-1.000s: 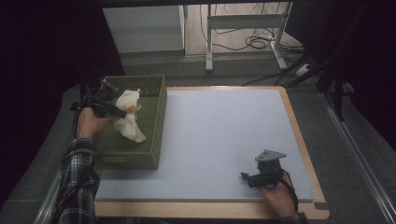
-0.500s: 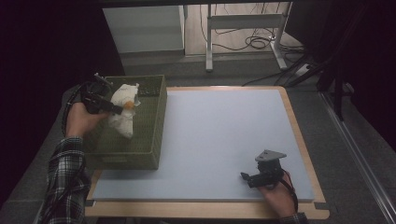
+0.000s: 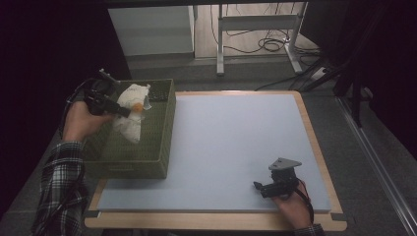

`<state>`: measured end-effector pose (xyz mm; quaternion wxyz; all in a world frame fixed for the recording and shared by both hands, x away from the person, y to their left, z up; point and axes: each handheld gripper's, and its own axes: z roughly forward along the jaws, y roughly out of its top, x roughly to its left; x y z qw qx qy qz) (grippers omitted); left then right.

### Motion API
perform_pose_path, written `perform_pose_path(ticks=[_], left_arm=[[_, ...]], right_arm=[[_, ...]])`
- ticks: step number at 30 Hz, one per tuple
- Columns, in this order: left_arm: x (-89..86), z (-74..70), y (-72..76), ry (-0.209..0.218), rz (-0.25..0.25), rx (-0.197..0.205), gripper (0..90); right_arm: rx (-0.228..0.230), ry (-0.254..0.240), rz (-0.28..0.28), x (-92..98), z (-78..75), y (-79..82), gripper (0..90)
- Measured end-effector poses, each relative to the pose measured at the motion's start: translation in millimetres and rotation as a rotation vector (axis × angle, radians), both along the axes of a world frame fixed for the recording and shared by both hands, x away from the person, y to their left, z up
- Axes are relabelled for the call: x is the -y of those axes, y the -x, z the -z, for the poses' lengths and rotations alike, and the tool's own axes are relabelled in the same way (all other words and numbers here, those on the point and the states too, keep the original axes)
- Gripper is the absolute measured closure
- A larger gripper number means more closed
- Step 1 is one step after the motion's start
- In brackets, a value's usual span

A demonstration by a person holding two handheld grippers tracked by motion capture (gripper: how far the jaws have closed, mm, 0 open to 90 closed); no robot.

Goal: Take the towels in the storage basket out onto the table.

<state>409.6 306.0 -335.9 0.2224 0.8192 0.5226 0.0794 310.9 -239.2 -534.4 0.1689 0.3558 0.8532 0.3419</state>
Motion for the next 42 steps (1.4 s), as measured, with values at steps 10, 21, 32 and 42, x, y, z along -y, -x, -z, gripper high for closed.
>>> perform_pose_path(ticks=[10, 21, 32, 42], left_arm=[[16.5, -18.6, 1.6, -0.01, 0.032, -0.004, 70.6], [33.6, -34.3, 4.4, 0.001, 0.066, -0.006, 70.6], [60.0, -49.5, 4.4, 0.005, 0.124, -0.003, 70.6], [89.7, -55.2, 0.2, 0.014, 0.184, -0.002, 70.6]], right_arm=[[-0.001, 0.0, 0.001, 0.0, 0.0, 0.1, 3.6], [-0.002, 0.0, 0.0, 0.0, -0.1, 0.1, 3.6], [-0.001, 0.001, 0.0, 0.1, -0.1, 0.0, 3.6], [-0.004, -0.001, 0.001, 0.0, -0.3, 0.2, 3.6]])
